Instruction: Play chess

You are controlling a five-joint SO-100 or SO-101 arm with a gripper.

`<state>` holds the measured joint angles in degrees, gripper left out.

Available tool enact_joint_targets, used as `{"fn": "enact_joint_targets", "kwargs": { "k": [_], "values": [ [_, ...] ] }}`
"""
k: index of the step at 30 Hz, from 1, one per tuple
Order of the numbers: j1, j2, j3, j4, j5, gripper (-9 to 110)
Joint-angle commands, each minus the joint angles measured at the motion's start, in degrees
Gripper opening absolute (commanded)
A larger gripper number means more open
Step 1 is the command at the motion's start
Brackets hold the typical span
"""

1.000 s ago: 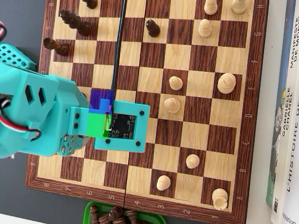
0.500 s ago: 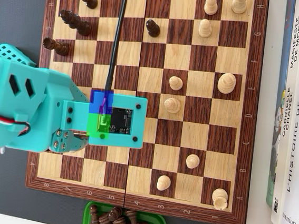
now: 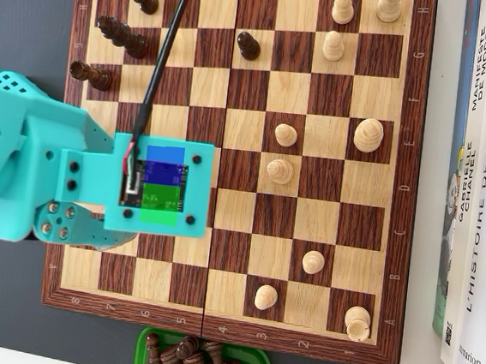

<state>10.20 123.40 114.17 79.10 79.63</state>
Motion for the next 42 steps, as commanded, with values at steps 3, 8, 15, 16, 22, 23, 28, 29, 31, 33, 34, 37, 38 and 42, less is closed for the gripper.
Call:
{"fn": "enact_joint_targets", "kwargs": {
  "k": [3,8,15,16,22,23,28,29,31,33,34,37,38,42],
  "values": [
    [-0.4,6.6,-2.1,0.0,-0.3,19],
    [-2.4,13.7,-1.9,-0.5,0.5,19],
    [-3.0,19.8,-1.8,-1.1,0.5,19],
    [-3.1,20.4,-1.2,-2.2,0.5,19],
    [-4.4,27.4,7.6,-13.9,0.5,19],
    [-4.4,28.9,9.4,-16.0,0.5,19],
    [-5.8,36.0,18.9,-27.0,1.7,19],
    [-6.3,37.3,20.8,-29.4,2.9,19],
    [-7.4,39.9,24.5,-34.7,4.6,19],
    [-8.3,42.5,28.1,-40.9,5.5,19],
    [-8.5,43.8,30.0,-43.9,6.0,19],
    [-9.1,47.5,35.0,-52.9,7.6,19],
    [-9.1,48.8,36.6,-55.9,7.9,19],
    [-10.0,53.5,42.5,-68.0,8.1,19]
  ]
}}
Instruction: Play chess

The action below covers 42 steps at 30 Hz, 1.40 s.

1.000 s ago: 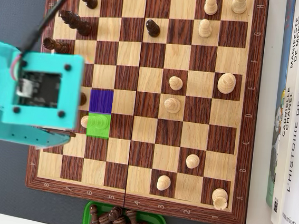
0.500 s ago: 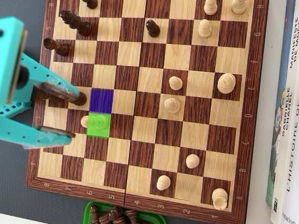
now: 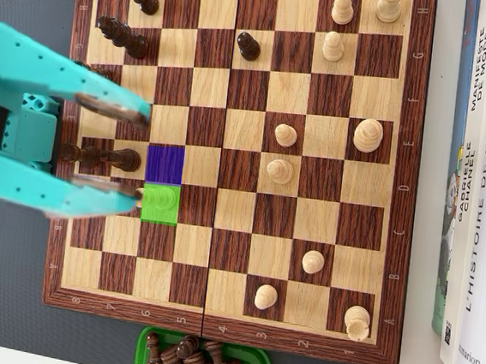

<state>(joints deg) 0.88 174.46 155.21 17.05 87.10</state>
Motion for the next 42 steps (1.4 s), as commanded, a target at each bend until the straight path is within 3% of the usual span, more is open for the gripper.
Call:
{"fn": "enact_joint_targets", "kwargs": {
  "k": [1,16,28,36,42],
  "values": [
    [-1.0,3.4,2.8,-8.6,1.1,19],
    [-4.0,14.2,11.9,-33.1,1.2,19],
    [-4.5,17.4,17.4,-58.8,1.2,19],
    [-2.1,17.4,22.3,-83.1,1.2,19],
    [-1.5,17.4,22.5,-93.4,1.1,19]
  ]
}}
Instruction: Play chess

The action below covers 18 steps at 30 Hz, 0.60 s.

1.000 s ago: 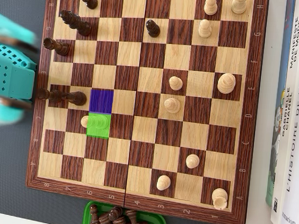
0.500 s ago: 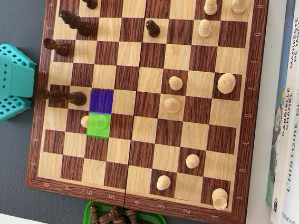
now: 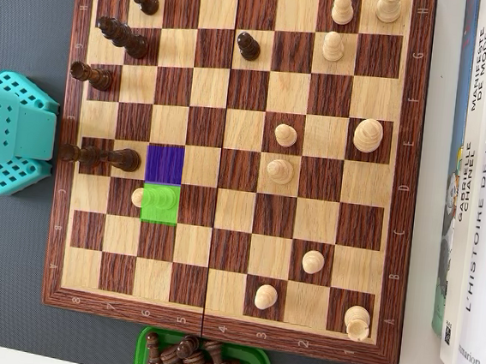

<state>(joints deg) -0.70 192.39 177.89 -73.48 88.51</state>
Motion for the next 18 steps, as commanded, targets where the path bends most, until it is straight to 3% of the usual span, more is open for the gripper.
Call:
{"fn": "enact_joint_targets", "kwargs": {
  "k": [1,18],
  "values": [
    [0.1,-0.4,0.3,-4.7,-0.3,19],
    [0.7,-0.4,3.2,-25.6,-0.3,19]
  ]
}}
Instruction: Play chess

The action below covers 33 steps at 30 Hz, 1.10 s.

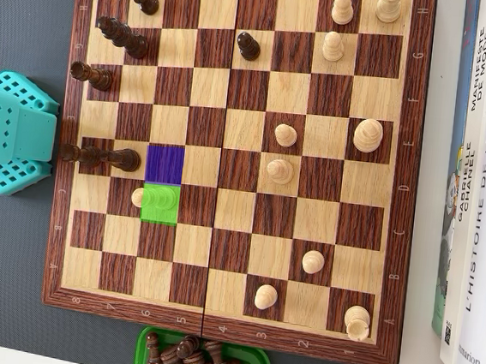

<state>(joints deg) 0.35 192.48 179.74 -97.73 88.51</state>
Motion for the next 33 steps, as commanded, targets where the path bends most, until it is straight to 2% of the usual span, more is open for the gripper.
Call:
{"fn": "enact_joint_targets", "kwargs": {
  "k": [1,5,33],
  "values": [
    [-0.4,-0.4,1.3,-2.4,-0.3,19],
    [0.0,-0.4,1.3,-5.6,-0.2,19],
    [0.0,-0.6,1.3,-5.7,0.3,19]
  ]
}}
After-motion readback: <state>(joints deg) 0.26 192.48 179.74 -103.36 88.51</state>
